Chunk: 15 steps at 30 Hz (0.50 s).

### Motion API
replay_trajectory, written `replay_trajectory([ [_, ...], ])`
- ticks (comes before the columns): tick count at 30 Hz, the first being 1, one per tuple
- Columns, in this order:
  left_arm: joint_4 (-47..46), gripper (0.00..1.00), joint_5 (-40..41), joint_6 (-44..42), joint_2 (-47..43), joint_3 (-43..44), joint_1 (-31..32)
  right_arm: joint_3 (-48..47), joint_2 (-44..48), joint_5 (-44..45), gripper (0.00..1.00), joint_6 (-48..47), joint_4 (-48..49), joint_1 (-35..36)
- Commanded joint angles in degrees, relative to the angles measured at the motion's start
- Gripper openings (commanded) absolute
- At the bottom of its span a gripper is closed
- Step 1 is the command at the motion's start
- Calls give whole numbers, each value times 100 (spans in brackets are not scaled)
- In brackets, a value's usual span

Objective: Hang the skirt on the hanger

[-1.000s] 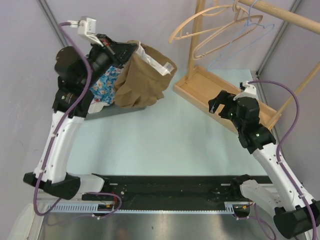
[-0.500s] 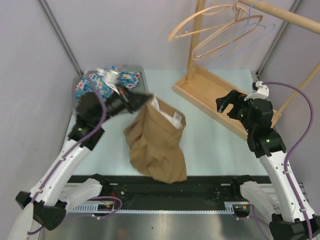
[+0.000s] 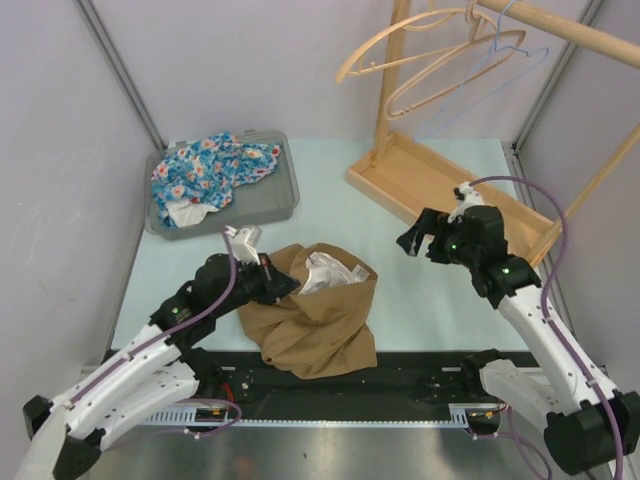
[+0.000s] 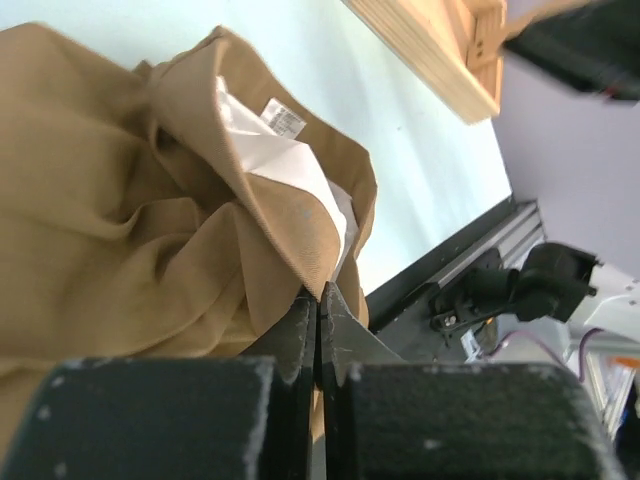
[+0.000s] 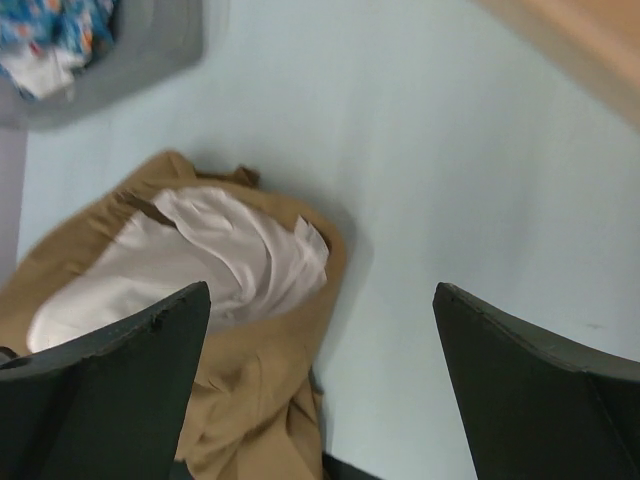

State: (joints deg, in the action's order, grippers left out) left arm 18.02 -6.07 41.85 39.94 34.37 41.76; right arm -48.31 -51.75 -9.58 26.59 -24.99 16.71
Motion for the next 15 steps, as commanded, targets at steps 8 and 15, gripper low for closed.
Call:
replay_trajectory([
  [8, 1309, 0, -384, 904, -839, -545, 96, 384, -1347, -684, 100, 548, 178, 1519],
  [15, 1090, 0, -386, 1018, -690, -967, 710, 253, -1961, -475, 100, 654, 258, 1818],
])
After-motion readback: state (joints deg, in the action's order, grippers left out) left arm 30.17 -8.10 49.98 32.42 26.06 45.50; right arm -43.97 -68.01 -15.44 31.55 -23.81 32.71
